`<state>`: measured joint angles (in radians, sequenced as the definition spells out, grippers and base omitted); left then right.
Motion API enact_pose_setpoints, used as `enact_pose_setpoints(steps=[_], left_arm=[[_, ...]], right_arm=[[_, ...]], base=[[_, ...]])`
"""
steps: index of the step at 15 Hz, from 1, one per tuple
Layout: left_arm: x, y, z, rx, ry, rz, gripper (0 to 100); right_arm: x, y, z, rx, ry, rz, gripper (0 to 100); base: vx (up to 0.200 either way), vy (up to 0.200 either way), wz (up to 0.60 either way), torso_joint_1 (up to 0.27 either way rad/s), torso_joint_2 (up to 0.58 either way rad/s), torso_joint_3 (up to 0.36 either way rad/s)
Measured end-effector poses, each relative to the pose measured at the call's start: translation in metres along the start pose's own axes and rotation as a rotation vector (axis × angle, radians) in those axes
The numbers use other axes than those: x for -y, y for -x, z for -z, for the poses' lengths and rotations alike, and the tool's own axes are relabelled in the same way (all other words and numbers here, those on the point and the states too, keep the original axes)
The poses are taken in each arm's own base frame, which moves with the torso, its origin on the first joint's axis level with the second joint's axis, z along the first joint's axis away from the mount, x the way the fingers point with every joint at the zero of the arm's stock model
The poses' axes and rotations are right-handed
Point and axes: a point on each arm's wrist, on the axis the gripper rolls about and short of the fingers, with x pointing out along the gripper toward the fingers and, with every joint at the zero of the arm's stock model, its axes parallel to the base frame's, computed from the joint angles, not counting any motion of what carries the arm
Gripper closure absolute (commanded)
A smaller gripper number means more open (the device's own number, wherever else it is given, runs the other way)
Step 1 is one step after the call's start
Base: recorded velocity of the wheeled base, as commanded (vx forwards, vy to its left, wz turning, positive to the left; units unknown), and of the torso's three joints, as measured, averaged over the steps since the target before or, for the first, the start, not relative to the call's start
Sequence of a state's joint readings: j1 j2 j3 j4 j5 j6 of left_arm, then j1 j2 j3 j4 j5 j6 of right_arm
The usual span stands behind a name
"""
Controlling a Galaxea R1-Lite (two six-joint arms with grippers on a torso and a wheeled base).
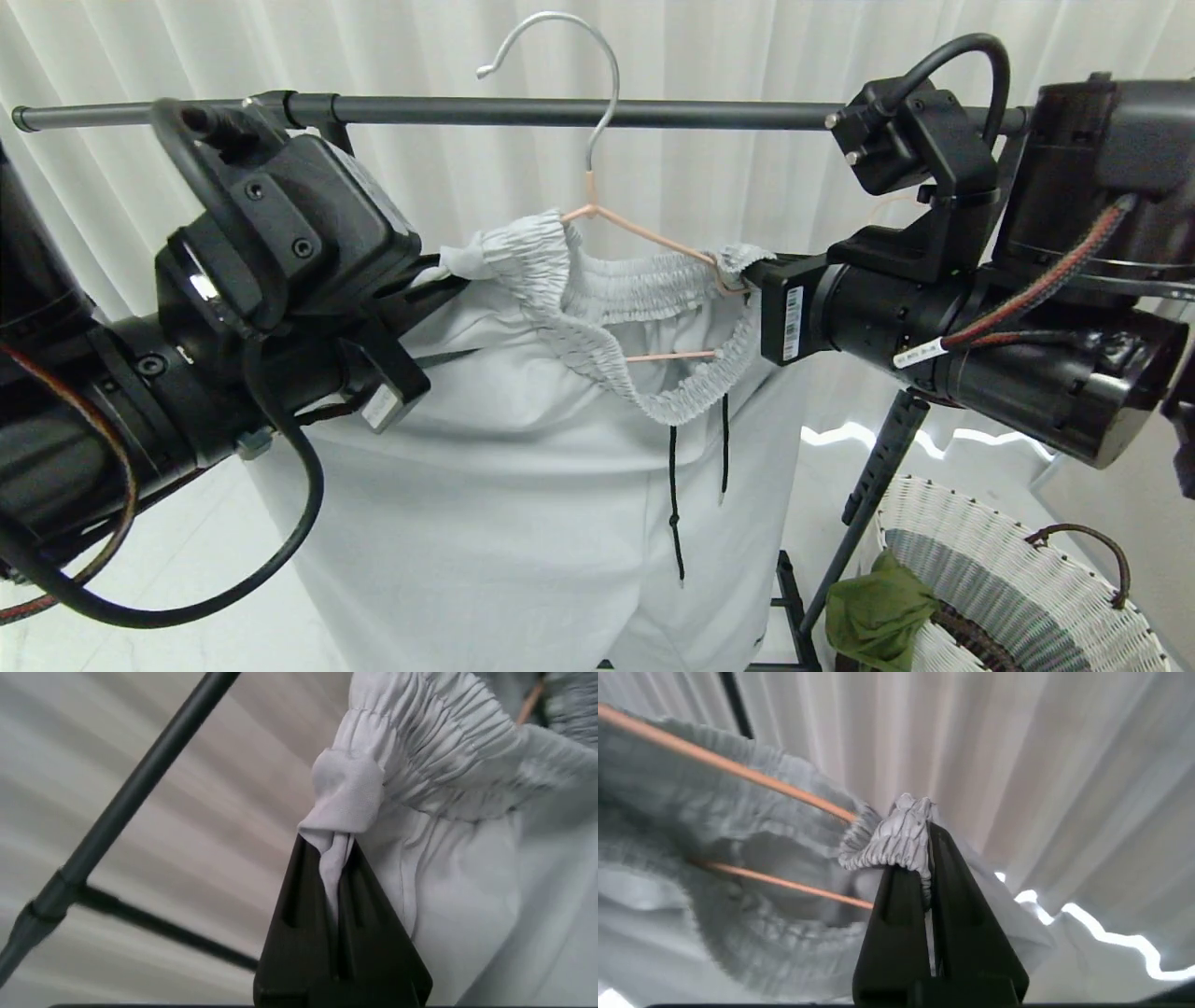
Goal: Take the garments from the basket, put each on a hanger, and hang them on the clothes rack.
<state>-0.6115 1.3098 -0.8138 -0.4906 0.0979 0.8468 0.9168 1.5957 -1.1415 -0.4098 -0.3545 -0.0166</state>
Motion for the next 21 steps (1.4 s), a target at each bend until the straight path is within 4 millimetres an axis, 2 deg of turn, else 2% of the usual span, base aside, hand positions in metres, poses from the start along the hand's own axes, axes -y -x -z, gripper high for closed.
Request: enact_pose_setpoints(steps=[3,5,10,11,16,21], left_arm=[[-0.006,0.0,0.004,-0.108,0.04,-0.107,100],[-0.009,0.0,0.004,-0.125,0.071,-0.138,100],[-0.013,-0.002,-0.008,-0.074,0.088,-0.194,100],[-0.013,-0.002,-0.01,-0.063,0.093,-0.209,100],[-0.005,-0.001,-0.02,-0.009,0.098,-0.169,100],[0.001,0.001,-0.024,0.019,0.091,-0.133,100]], right_arm=[[0.019,-0.002,-0.003,0.001,0.007,0.088,100],[0.024,0.004,-0.006,0.01,0.005,0.095,100],[0.005,0.019,-0.004,0.011,0.056,0.019,100],[0.002,0.019,-0.004,0.01,0.063,0.009,0],[-0.001,0.027,0.0,-0.016,0.092,-0.017,0],[0.012,0.047,0.002,-0.043,0.162,-0.004,0]], base=[[0.0,0.0,0.0,0.0,0.0,0.0],[0.0,0.0,0.0,0.0,0.0,0.0],[0.0,0.0,0.0,0.0,0.0,0.0],[0.0,0.0,0.0,0.0,0.0,0.0],[0.0,0.0,0.0,0.0,0.0,0.0],[0.0,0.0,0.0,0.0,0.0,0.0]])
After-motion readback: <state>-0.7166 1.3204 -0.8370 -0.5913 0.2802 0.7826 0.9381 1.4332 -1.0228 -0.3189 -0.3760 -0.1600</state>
